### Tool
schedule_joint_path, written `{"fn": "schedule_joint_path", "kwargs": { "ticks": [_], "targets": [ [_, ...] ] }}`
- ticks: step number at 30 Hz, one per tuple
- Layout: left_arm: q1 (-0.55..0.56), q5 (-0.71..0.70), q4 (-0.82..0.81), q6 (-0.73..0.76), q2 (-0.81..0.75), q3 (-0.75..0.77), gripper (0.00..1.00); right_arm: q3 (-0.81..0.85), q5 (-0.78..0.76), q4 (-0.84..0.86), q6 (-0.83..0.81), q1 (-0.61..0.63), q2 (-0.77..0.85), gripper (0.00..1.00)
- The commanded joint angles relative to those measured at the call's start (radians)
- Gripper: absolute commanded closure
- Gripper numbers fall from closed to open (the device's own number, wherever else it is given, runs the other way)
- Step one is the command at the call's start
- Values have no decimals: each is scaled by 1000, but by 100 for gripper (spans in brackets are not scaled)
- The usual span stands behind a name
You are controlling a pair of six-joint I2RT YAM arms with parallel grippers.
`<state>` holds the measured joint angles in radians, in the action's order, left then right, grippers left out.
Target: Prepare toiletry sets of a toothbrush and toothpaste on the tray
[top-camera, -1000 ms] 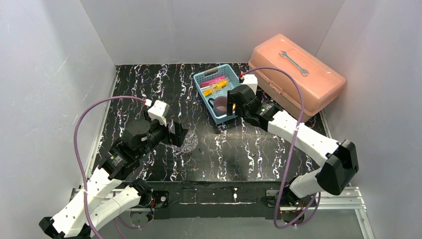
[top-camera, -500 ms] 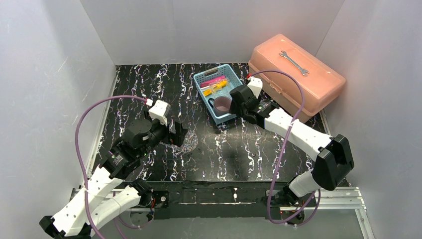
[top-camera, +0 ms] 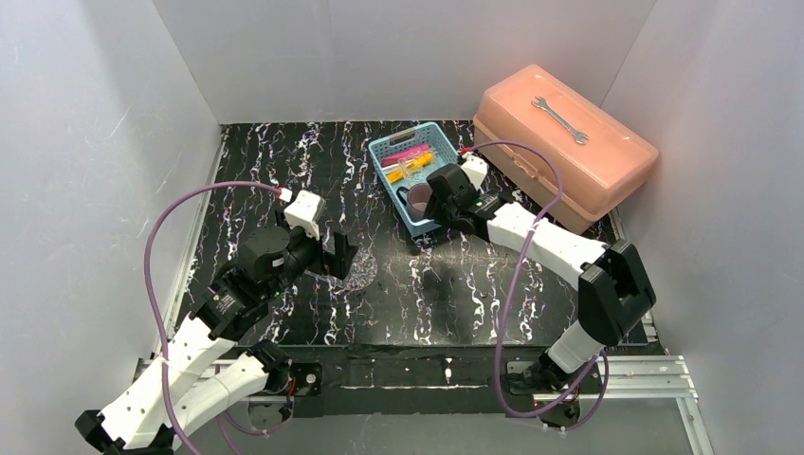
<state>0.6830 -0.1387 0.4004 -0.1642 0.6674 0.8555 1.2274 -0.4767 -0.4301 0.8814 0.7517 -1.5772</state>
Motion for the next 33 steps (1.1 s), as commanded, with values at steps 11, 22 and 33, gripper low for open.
{"fn": "schedule_joint_path", "kwargs": {
  "ticks": [11, 22, 33],
  "targets": [
    [2, -8, 16, 15, 0, 11, 2, 20, 53, 61, 97, -6, -122, 40],
    [2, -11, 17, 18, -8, 11, 2, 51, 55, 62, 108, -6, -170, 40],
    [3, -9, 17, 20, -16, 11, 2, 77, 36, 60, 123, -6, -196, 40]
  ]
}}
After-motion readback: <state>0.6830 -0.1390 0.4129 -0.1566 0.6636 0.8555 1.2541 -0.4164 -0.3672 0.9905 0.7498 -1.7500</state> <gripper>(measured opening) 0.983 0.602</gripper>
